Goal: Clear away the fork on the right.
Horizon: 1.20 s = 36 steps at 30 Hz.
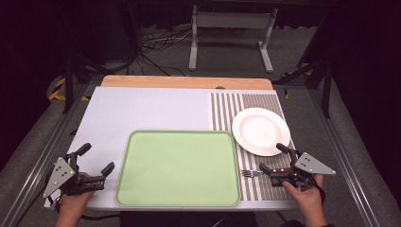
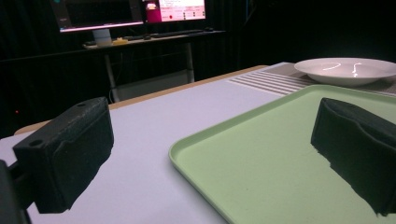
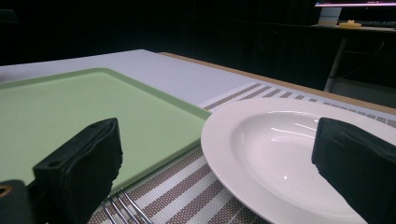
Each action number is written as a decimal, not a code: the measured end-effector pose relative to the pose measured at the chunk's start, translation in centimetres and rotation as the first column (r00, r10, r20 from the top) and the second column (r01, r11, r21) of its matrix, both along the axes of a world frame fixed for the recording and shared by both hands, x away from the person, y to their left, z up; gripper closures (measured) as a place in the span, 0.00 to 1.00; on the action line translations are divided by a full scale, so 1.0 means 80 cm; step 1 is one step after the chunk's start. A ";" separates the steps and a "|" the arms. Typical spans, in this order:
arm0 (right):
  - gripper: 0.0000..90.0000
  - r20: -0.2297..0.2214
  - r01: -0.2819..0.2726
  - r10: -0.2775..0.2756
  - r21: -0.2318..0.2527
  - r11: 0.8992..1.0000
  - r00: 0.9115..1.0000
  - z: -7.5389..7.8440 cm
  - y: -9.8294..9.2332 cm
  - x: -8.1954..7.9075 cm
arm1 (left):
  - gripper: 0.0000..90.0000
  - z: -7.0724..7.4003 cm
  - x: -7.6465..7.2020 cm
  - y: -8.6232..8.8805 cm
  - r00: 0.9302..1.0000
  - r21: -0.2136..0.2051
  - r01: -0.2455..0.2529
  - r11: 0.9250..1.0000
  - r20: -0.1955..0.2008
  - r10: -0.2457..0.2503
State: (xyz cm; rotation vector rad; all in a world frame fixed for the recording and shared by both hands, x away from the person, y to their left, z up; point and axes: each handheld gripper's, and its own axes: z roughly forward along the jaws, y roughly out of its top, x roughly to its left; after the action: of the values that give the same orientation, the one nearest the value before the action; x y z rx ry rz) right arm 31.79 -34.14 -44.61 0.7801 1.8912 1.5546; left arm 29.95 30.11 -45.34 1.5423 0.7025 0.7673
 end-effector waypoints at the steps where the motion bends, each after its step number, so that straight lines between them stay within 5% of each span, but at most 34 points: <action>1: 0.03 0.003 0.000 0.000 0.000 1.000 1.000 0.000 0.000 0.000 | 0.00 0.000 0.000 0.000 1.000 0.001 0.000 1.000 0.000 0.000; 36: 0.03 0.001 -0.010 0.009 0.022 1.000 1.000 0.006 0.005 0.005 | 0.00 0.001 -0.001 -0.001 1.000 -0.001 0.001 1.000 0.002 -0.001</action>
State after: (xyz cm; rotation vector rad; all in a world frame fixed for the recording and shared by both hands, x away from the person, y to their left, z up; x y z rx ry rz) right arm 32.16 -33.70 -44.09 0.7805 1.8825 1.5836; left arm 29.87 30.01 -45.24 1.5404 0.7005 0.7678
